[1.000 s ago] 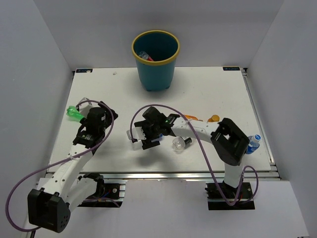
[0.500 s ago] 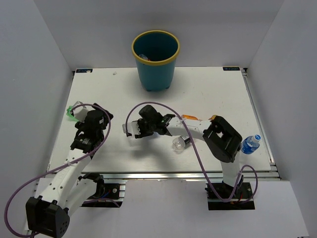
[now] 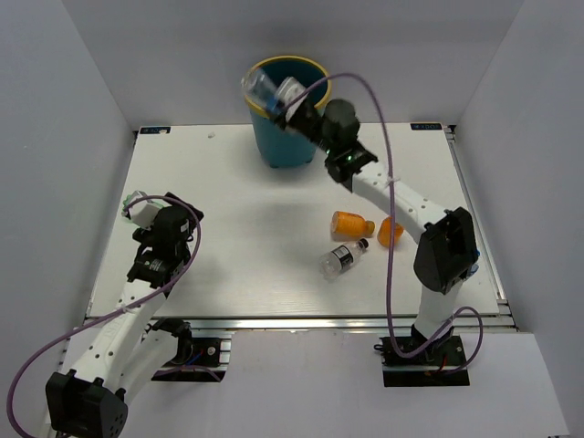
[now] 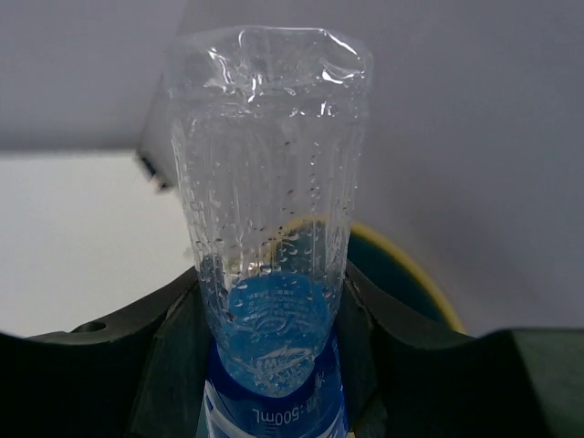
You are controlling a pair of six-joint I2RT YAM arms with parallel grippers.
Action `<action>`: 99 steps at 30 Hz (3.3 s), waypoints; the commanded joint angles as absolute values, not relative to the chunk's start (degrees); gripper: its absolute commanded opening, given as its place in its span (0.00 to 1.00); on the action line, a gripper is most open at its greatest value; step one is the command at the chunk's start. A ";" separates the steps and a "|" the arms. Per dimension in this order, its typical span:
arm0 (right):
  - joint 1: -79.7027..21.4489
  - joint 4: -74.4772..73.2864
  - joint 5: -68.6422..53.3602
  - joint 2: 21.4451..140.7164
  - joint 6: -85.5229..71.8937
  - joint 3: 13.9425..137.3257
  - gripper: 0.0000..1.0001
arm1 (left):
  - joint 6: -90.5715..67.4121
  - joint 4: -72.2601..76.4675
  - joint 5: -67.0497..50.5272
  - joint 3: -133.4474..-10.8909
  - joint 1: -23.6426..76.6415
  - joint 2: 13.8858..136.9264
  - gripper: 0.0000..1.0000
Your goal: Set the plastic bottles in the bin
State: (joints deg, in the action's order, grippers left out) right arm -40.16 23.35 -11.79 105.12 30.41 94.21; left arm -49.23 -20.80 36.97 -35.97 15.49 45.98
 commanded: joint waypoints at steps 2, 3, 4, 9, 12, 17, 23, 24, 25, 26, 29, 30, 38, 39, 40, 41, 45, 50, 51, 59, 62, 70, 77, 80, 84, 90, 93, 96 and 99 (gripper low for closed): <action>-35.51 37.17 -12.13 112.03 14.25 108.14 0.33 | -49.57 -20.65 38.85 -35.42 15.12 45.53 0.98; -34.90 38.22 -11.61 113.80 13.02 110.37 0.33 | -49.57 -20.48 38.76 -35.42 15.12 45.70 0.98; -33.85 39.10 -11.34 117.47 10.57 112.74 0.33 | -49.48 -20.39 38.76 -35.33 15.12 45.79 0.98; -31.99 41.30 -7.39 129.18 5.36 129.45 0.38 | -49.04 -19.42 38.50 -35.07 15.12 46.67 0.98; -31.73 43.32 -4.67 133.32 5.10 130.61 0.43 | -49.22 -20.21 38.93 -35.59 15.03 47.55 0.98; -30.41 42.20 -4.81 136.23 2.20 132.00 0.78 | -49.31 -20.04 39.20 -35.60 14.94 47.99 0.98; -30.32 37.79 -8.52 130.79 4.04 133.16 0.89 | -48.96 -19.43 38.32 -35.68 14.85 47.99 0.98; -30.24 37.27 -8.79 129.48 4.13 132.72 0.89 | -48.96 -19.42 38.23 -35.77 14.85 48.60 0.98; -30.32 36.22 -9.75 127.11 4.30 132.71 0.89 | -48.96 -19.51 37.97 -36.29 14.85 49.13 0.98; -30.32 33.25 -10.10 125.87 4.31 132.63 0.89 | -49.22 -20.29 38.06 -36.73 14.85 49.65 0.98; -30.32 25.78 -13.17 120.51 4.04 131.32 0.89 | -49.92 -22.58 38.58 -38.58 14.68 52.03 0.98; -30.32 20.27 -14.40 118.58 4.13 129.39 0.89 | -50.70 -23.28 38.85 -38.93 14.68 52.55 0.98; -33.92 39.53 -18.28 82.46 -2.64 63.87 0.89 | -50.80 -26.98 35.60 -44.63 6.86 57.74 0.98; -35.93 40.16 -17.67 79.40 -2.11 55.89 0.89 | -50.80 -27.33 36.03 -45.52 6.25 58.53 0.98; -36.73 38.86 -17.49 78.32 -1.41 53.29 0.89 | -50.71 -27.51 36.73 -46.31 5.02 59.41 0.98; -37.26 37.02 -17.49 77.61 -0.36 51.35 0.89 | -50.28 -27.16 37.35 -47.01 4.23 61.24 0.98; -38.41 34.46 -20.29 77.86 -2.46 45.54 0.89 | -48.52 -22.78 34.47 -49.48 -3.22 66.35 0.98; -38.93 34.62 -24.61 80.68 -1.06 43.51 0.89 | -44.47 -16.26 22.76 -54.56 -11.59 78.37 0.98; -39.02 34.72 -24.44 82.08 -1.75 43.33 0.89 | -44.65 -16.69 23.98 -56.06 -12.21 83.01 0.98; -39.11 31.20 -26.81 85.17 -1.32 45.44 0.89 | -43.25 -16.77 28.74 -68.10 -15.38 99.65 0.98; -39.11 31.38 -26.28 84.99 -1.41 44.91 0.89 | -43.07 -19.86 27.52 -72.59 -15.38 106.51 0.98; -39.02 28.48 -22.33 81.48 -0.62 43.77 0.89 | -42.28 -19.87 26.45 -75.76 -15.38 111.09 0.89; -39.11 27.33 -18.11 77.00 -0.35 41.75 0.89 | -41.13 -20.13 23.91 -77.26 -15.56 111.97 0.57; -39.11 27.07 -18.28 74.46 -0.44 40.96 0.89 | -40.78 -21.00 18.48 -78.39 -15.47 111.18 0.46; -39.02 30.14 -18.81 69.88 -0.35 37.80 0.89 | -41.04 -19.96 7.23 -80.68 -14.86 107.33 0.44; -39.02 34.54 -17.67 66.45 -0.26 33.75 0.89 | -38.06 -21.18 5.19 -91.83 -5.20 102.84 0.46; -39.02 34.80 -17.05 64.96 -0.35 33.22 0.89 | -37.18 -19.00 5.28 -98.25 -0.97 101.87 0.48; -39.02 35.50 -15.82 64.16 1.84 32.08 0.89 | -39.27 -12.52 -1.12 -101.60 2.37 101.34 0.48; -38.94 36.82 -15.12 63.37 2.37 31.03 0.89 | -41.13 -4.76 -7.11 -102.92 4.04 101.42 0.48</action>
